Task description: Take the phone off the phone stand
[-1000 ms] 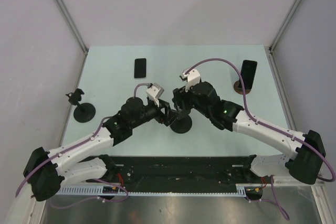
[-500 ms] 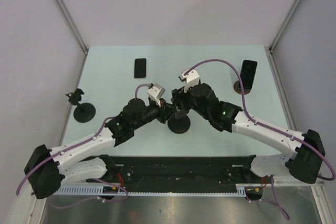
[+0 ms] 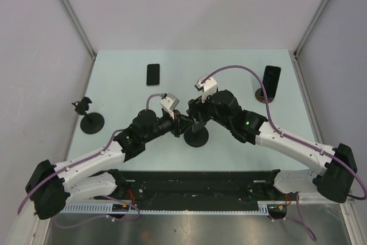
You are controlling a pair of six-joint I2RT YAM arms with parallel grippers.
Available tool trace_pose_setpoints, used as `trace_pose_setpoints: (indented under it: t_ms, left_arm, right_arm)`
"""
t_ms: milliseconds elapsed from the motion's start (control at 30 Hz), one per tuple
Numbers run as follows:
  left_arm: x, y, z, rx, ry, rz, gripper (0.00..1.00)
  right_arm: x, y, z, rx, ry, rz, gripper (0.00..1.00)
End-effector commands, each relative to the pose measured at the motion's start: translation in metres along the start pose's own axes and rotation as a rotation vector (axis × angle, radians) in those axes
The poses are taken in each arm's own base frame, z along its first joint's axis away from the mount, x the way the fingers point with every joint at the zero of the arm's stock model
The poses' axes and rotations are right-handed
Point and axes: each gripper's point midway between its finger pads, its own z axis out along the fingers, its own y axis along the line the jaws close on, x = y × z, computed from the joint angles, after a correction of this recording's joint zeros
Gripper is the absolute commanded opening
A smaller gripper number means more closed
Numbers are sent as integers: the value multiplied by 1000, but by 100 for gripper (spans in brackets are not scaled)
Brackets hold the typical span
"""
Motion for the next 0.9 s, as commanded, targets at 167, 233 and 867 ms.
trace_pose_setpoints:
  t_ms: [167, 233, 867]
  left_arm:
    - [4, 19, -6, 4, -4, -52, 0]
    - [5, 22, -7, -1, -4, -63, 0]
    - [1, 3, -2, 116, 20, -94, 40]
  right_arm:
    - [-26, 6, -29, -161, -57, -5, 0]
    - [-27, 4, -33, -185, -63, 7, 0]
    - [-52, 42, -59, -495, -129, 108, 0]
